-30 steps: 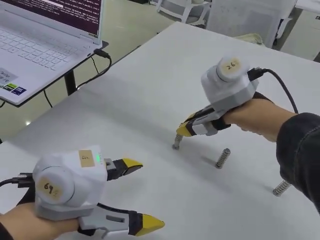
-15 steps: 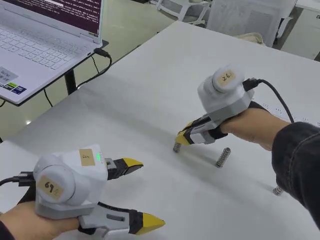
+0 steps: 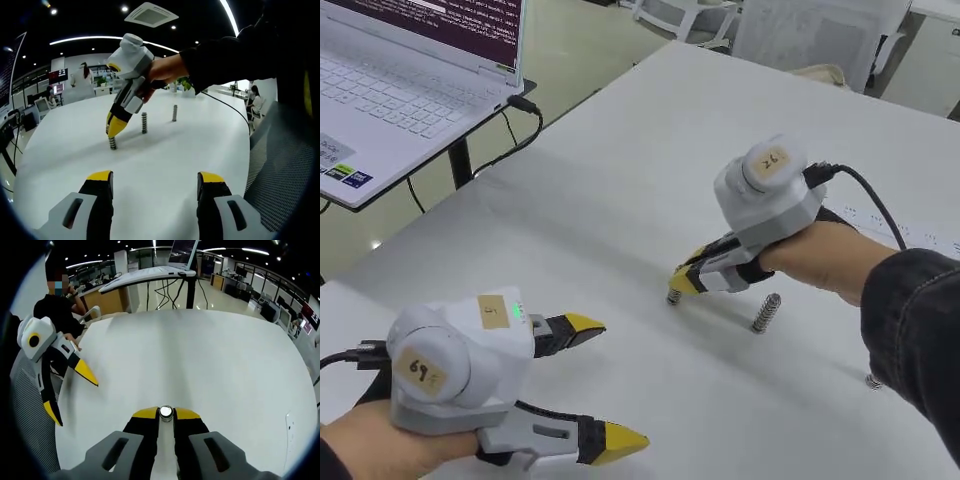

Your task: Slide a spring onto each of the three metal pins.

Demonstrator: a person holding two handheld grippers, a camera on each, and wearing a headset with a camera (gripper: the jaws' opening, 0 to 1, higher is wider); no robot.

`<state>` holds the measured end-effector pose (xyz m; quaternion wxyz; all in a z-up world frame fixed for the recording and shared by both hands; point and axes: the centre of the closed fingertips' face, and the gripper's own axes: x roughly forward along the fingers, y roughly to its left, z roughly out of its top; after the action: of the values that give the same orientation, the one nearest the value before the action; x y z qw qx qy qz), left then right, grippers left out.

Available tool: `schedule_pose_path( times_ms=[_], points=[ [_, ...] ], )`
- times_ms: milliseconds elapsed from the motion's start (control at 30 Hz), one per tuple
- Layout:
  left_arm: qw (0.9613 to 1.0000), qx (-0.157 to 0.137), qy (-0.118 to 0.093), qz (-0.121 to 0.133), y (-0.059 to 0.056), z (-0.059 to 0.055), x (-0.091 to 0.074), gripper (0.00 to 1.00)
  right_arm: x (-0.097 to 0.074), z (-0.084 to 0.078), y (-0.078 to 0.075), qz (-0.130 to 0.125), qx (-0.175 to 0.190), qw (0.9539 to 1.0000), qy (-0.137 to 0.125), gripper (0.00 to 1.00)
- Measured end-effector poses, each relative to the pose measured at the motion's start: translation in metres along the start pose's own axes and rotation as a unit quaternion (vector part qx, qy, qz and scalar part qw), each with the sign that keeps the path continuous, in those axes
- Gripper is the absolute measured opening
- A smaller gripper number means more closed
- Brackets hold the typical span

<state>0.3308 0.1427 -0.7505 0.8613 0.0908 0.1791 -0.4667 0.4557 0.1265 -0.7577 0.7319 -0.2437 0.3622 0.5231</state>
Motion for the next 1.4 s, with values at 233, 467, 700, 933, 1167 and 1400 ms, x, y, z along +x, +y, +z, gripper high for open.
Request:
schedule_pose_path(
  times_ms=[233,467,700,933,1167,1400],
  points=[
    [1.0,0.0,0.0,0.0,0.0,0.0,0.001,0.64,0.0,-0.002,0.001,0.004,-0.004,1.0,0.003,0.11],
    [1.0,-0.001,0.001,-0.002,0.0,-0.001,0.001,0.64,-0.001,-0.003,0.001,0.005,-0.003,1.0,0.001,0.19],
    [1.0,0.0,0.001,-0.003,0.0,0.0,0.002,0.65,-0.004,-0.004,0.001,0.001,-0.006,1.0,-0.001,0.28],
    [1.0,-0.001,0.003,-0.005,-0.001,-0.001,0.003,0.65,-0.006,-0.001,-0.002,-0.012,-0.016,0.9997,-0.013,0.46],
    [1.0,-0.001,0.002,-0.005,-0.002,0.0,0.003,0.65,-0.011,0.001,-0.007,-0.025,-0.011,0.9992,-0.028,0.59],
    [1.0,0.0,0.002,-0.008,-0.005,0.001,0.005,0.65,-0.017,0.005,-0.012,-0.038,-0.007,0.9982,-0.046,0.76]
  ],
)
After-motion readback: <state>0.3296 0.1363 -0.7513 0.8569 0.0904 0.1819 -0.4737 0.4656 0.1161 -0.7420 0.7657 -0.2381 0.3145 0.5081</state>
